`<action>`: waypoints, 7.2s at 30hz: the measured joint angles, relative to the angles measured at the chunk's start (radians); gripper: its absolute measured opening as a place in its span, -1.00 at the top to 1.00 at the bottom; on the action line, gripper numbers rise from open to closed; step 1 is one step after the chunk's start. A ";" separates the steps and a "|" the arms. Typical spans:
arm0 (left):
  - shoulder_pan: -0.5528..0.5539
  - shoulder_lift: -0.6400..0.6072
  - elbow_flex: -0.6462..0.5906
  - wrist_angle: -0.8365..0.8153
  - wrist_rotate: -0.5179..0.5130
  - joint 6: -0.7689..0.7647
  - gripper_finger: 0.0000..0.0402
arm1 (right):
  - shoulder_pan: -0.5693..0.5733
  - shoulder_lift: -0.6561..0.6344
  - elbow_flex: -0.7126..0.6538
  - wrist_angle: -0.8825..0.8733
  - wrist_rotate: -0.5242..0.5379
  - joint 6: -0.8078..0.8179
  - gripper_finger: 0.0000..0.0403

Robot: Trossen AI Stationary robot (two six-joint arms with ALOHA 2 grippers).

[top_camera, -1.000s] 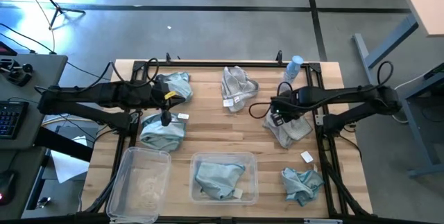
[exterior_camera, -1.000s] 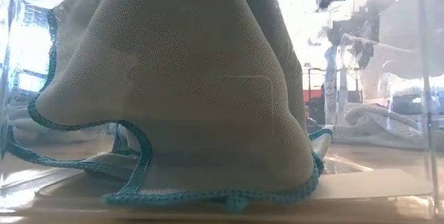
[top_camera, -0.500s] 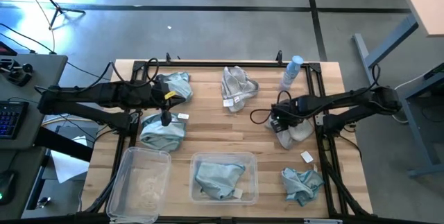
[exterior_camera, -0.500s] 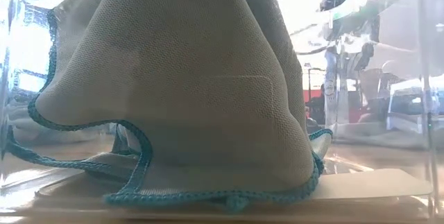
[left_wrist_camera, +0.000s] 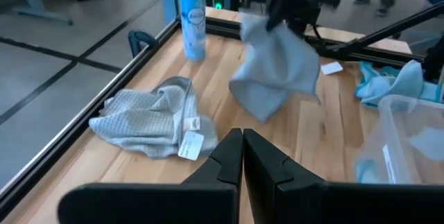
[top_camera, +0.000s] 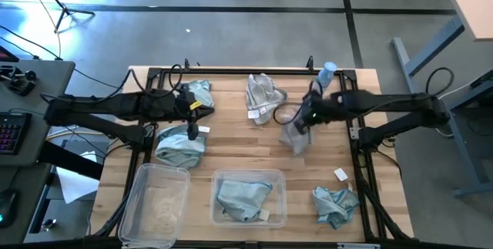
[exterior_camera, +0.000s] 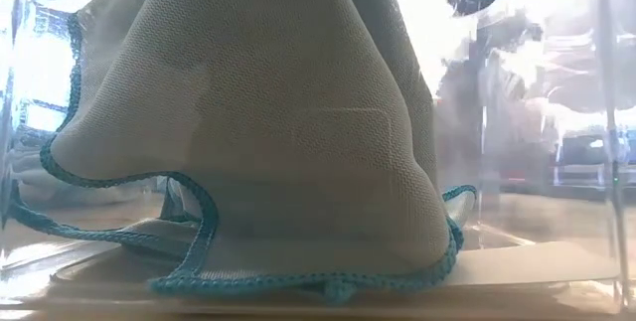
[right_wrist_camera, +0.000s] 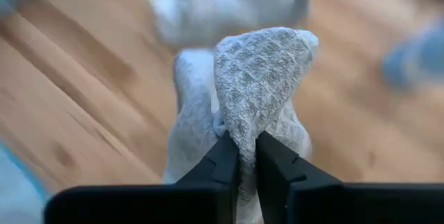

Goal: Sort microfiber towel by color & place in baskets
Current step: Put the middle right grey towel into the left transparent bin, then put the bottom right blue towel into the right transparent bin

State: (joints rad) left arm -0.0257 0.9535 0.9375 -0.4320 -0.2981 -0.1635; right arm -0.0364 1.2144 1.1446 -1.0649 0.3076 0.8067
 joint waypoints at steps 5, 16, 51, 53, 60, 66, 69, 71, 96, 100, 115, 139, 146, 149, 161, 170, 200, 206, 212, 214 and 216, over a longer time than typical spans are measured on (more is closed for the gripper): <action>0.000 0.053 0.000 0.072 -0.011 0.031 1.00 | -0.001 0.000 0.206 0.124 0.079 -0.216 0.95; 0.007 0.097 0.000 0.286 -0.051 0.109 0.56 | -0.003 0.069 0.294 0.487 0.039 -0.527 0.97; 0.005 0.193 0.001 0.509 0.112 0.079 0.20 | -0.003 0.352 0.295 1.136 -0.371 -0.755 0.99; 0.005 0.198 0.001 0.515 0.112 0.078 0.40 | -0.003 0.352 0.295 1.125 -0.372 -0.734 0.97; 0.005 0.178 0.000 0.476 0.077 0.066 0.90 | -0.004 0.334 0.295 0.995 -0.369 -0.704 0.74; -0.070 0.181 0.127 0.128 -0.183 -0.068 0.95 | -0.024 0.242 0.295 0.776 -0.308 -0.674 0.46; -0.119 0.194 0.233 -0.095 -0.248 -0.122 0.95 | -0.029 0.186 0.296 0.634 -0.249 -0.677 0.42; -0.146 0.202 0.313 -0.192 -0.254 -0.164 0.95 | -0.029 0.158 0.296 0.530 -0.206 -0.676 0.43; -0.656 0.527 0.992 -1.140 0.141 -1.016 0.95 | -0.029 -0.254 -0.312 0.548 -0.122 -0.454 0.99; -0.753 0.579 0.991 -1.139 0.149 -1.056 0.95 | -0.029 -0.294 -0.359 0.574 -0.124 -0.440 0.99; -0.944 0.689 0.774 -1.113 0.130 -1.084 0.95 | -0.029 -0.313 -0.364 0.620 -0.169 -0.475 1.00; -1.029 0.536 0.338 -0.871 0.204 -1.239 0.24 | -0.029 -0.313 -0.364 0.623 -0.110 -0.414 1.00; -1.018 0.449 0.376 -0.952 0.209 -1.207 0.07 | -0.029 -0.313 -0.364 0.635 -0.042 -0.385 1.00; -0.997 0.399 0.407 -1.026 0.160 -1.225 0.07 | -0.029 -0.312 -0.364 0.665 -0.019 -0.385 1.00; -0.787 0.238 0.430 -1.056 -0.446 -0.830 0.36 | -0.030 -0.175 -0.364 1.075 -0.055 -0.429 1.00; -0.470 0.229 0.427 -0.850 -0.382 -0.347 0.95 | -0.030 -0.025 -0.257 1.002 -0.079 -0.415 1.00; 0.009 -0.108 -0.146 -0.010 0.079 -0.016 1.00 | 0.091 0.080 0.005 -0.123 -0.222 0.235 1.00; 0.034 -0.108 -0.147 -0.010 0.078 -0.016 1.00 | 0.323 0.067 0.005 -0.171 -0.258 0.586 1.00; 0.066 -0.108 -0.147 -0.009 0.075 0.009 1.00 | 0.572 0.060 0.005 -0.110 -0.257 0.977 1.00; 0.074 -0.108 -0.147 -0.008 0.079 0.041 1.00 | 0.650 0.060 0.005 -0.080 -0.269 1.081 0.98; 0.082 -0.108 -0.147 -0.008 0.084 0.068 1.00 | 0.726 0.060 0.006 -0.050 -0.276 1.178 0.94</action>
State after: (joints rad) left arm 0.0559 0.8459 0.7906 -0.4398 -0.2144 -0.0951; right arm 0.6892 1.2743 1.1503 -1.1147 0.0312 1.9843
